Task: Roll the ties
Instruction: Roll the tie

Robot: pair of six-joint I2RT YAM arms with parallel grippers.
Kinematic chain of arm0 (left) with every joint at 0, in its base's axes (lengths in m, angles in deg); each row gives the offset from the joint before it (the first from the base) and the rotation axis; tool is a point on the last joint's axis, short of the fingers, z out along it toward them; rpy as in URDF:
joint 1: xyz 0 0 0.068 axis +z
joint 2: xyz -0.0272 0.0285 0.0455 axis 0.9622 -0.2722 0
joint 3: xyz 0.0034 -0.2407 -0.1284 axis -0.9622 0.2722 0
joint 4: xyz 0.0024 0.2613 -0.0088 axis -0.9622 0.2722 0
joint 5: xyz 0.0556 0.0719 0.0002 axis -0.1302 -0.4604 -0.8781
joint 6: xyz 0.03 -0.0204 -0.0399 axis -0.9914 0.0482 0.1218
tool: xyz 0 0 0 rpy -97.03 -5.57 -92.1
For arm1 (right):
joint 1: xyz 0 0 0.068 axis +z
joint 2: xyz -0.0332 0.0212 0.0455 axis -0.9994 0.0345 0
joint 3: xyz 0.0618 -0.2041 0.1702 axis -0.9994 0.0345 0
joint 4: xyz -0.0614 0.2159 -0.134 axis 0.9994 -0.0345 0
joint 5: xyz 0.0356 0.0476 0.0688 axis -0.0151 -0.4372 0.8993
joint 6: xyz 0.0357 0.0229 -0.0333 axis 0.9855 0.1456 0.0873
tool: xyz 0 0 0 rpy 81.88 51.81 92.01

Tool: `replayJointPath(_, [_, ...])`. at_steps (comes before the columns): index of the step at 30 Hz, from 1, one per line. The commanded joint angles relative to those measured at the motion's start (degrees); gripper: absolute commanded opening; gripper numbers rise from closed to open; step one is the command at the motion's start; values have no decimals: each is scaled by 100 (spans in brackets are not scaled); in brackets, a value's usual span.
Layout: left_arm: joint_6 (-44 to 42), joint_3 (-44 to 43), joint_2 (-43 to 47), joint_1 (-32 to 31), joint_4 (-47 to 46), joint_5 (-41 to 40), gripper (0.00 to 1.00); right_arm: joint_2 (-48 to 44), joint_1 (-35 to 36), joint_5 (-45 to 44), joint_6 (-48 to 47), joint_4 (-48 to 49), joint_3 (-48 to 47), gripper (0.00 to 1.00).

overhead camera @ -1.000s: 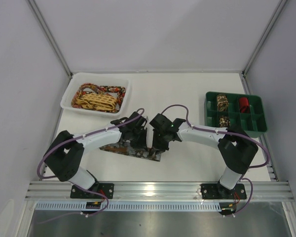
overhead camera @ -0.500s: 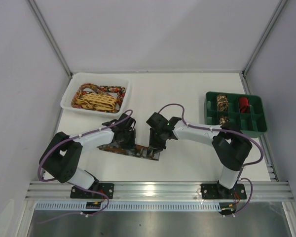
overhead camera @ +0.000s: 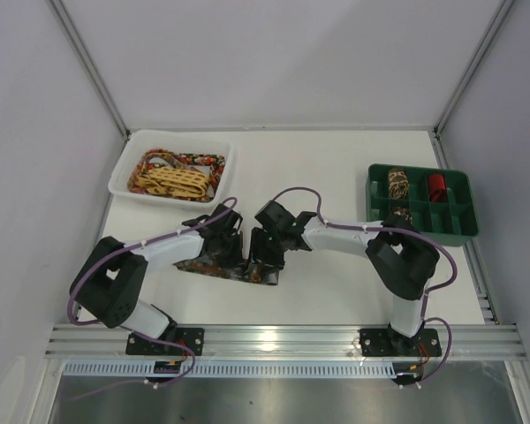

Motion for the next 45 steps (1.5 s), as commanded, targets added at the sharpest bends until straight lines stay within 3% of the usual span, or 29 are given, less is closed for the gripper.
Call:
replayJointPath(1, [32,80,169,18,6,148,0,-222,-10,160,63,869,610,54])
replayJointPath(3, [14,62,187,54,32,200,0,-451,-45,335,185,1499,1048,58])
replayJointPath(9, [-30,27,248,150,93,306,0,-785,-168,644,599,3109,1964,57])
replayJointPath(12, [-74,-61,309,177,181,402,1,-777,-212,609,485,3042,1992,54])
replayJointPath(18, [-258,-508,564,247,708,367,0,-795,-309,600,450,3103,2080,43])
replayJointPath(22, [-259,-746,748,247,937,525,0,-690,-344,618,415,3068,2044,20])
replayJointPath(28, [-30,-641,784,230,814,983,0,-628,-406,609,388,2884,1974,7])
replayJointPath(39, [-126,-711,248,229,612,965,0,-978,-458,706,274,2428,1799,11])
replayJointPath(42, [-197,-790,73,238,603,877,0,-1146,-502,723,90,2067,1658,16])
replayJointPath(45, [-223,-843,-33,238,586,833,0,-1392,-590,740,-155,1671,1535,32])
